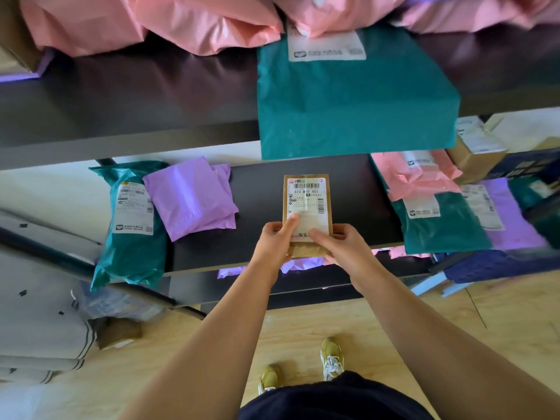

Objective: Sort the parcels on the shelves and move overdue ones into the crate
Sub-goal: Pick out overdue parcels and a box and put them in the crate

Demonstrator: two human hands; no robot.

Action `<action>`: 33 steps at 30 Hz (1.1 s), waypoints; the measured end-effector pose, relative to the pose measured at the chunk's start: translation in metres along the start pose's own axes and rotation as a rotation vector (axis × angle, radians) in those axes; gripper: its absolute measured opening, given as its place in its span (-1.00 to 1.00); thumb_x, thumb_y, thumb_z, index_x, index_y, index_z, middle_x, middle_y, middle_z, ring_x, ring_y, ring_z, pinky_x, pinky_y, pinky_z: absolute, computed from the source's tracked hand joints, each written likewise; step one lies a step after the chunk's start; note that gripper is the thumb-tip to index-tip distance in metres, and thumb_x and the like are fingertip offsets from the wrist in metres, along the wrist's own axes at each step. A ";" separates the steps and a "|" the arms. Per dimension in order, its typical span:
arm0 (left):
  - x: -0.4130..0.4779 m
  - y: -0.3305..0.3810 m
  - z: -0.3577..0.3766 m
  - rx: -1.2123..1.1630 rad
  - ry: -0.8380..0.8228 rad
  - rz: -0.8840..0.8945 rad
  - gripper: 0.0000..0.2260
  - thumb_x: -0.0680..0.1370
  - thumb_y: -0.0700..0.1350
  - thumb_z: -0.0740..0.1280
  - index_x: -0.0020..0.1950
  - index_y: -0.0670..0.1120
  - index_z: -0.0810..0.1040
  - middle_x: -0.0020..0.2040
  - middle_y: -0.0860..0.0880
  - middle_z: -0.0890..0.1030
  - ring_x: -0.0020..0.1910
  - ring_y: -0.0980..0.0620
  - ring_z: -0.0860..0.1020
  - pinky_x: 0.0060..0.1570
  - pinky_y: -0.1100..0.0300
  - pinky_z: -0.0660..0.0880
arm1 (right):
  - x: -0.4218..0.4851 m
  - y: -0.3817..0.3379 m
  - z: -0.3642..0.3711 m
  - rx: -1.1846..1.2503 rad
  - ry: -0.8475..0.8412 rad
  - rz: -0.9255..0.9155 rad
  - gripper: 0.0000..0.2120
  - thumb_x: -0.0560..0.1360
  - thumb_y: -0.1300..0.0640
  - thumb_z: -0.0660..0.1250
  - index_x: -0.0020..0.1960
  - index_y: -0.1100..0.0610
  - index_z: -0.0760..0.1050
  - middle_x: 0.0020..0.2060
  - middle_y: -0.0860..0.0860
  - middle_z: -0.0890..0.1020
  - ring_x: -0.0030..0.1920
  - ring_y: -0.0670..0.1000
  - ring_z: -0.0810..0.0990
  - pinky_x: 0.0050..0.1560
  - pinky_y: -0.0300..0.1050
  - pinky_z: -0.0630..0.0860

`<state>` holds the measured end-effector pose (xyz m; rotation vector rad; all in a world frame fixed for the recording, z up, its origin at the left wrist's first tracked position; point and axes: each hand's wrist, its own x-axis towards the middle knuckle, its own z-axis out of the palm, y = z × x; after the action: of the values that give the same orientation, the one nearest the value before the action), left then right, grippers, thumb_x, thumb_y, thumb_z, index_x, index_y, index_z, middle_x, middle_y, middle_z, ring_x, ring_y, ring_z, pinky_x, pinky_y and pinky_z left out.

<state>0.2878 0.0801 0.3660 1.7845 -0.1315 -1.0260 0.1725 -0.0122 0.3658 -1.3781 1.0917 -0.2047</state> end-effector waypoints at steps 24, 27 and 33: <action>0.056 0.079 0.151 0.048 0.047 0.095 -0.75 0.60 0.02 0.32 0.26 0.01 0.50 0.07 0.02 0.61 0.03 0.04 0.60 0.08 0.12 0.60 | 0.113 -0.043 -0.129 -0.376 0.151 -0.200 -0.57 0.58 -0.19 0.23 0.35 0.02 0.44 0.14 -0.01 0.61 0.05 0.04 0.60 0.09 -0.01 0.59; 0.062 0.087 0.153 0.061 0.044 0.088 -0.74 0.63 0.05 0.22 0.27 0.01 0.48 0.14 -0.01 0.59 0.11 -0.01 0.56 0.21 0.02 0.52 | 0.121 -0.055 -0.126 -0.381 0.183 -0.207 -0.64 0.61 -0.12 0.23 0.32 0.04 0.44 0.20 0.02 0.58 0.15 0.07 0.58 0.19 0.07 0.55; 0.081 0.090 0.155 0.007 -0.001 -0.002 -0.65 0.59 0.10 0.23 0.35 0.03 0.44 0.24 -0.04 0.55 0.20 -0.05 0.53 0.30 -0.08 0.45 | 0.134 -0.067 -0.126 -0.406 0.222 -0.158 -0.63 0.61 0.02 0.27 0.38 0.07 0.40 0.24 0.03 0.57 0.20 0.08 0.56 0.21 0.02 0.54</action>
<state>0.2642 -0.1149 0.3751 1.7908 -0.1346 -1.0286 0.1843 -0.2073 0.3793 -1.8414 1.2545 -0.2656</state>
